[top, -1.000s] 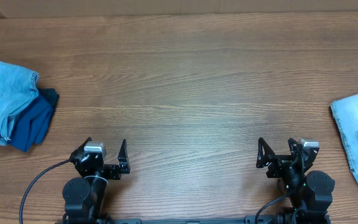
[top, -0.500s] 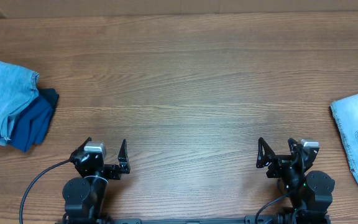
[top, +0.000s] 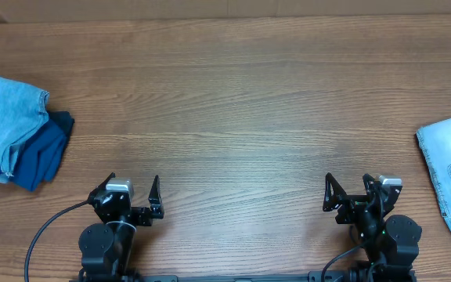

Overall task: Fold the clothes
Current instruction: 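Move the right gripper toward the light-blue jeans at the right edge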

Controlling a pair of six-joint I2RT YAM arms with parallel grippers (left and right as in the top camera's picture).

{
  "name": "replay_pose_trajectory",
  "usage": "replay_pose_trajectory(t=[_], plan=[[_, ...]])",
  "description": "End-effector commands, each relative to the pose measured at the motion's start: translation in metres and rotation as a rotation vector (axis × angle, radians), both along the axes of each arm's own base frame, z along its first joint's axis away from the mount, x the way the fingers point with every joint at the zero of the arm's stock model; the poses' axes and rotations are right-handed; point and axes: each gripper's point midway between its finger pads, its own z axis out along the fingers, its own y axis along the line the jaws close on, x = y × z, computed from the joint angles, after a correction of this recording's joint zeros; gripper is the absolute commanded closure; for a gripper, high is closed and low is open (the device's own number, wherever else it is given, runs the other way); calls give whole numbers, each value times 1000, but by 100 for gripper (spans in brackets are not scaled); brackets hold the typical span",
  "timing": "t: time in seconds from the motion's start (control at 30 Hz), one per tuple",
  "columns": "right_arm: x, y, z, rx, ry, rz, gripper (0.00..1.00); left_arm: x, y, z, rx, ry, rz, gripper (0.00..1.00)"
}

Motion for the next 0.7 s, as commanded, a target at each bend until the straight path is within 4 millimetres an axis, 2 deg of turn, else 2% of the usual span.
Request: replay_pose_trajectory(t=[0.0,0.2,0.27,0.3,0.33,0.4,0.57,0.67], plan=[[0,0,-2,2,0,1,0,0,1,-3,-13,2,14,0],[0,0,-2,2,0,1,0,0,2,-3,-13,2,15,0],[7,0,21,-2,-97,4,0,0,1,-3,-13,2,14,0],[8,14,41,71,-170,69,0,0,1,-3,-13,2,14,0],[5,28,52,153,-195,137,0,0,1,-3,-13,2,14,0],[-3,50,63,275,-194,259,0,0,1,-3,-13,2,14,0],[-8,59,73,339,-199,308,0,0,2,-3,-13,2,15,0],[-17,59,112,349,-264,315,0,0,1,-3,-13,2,14,0]])
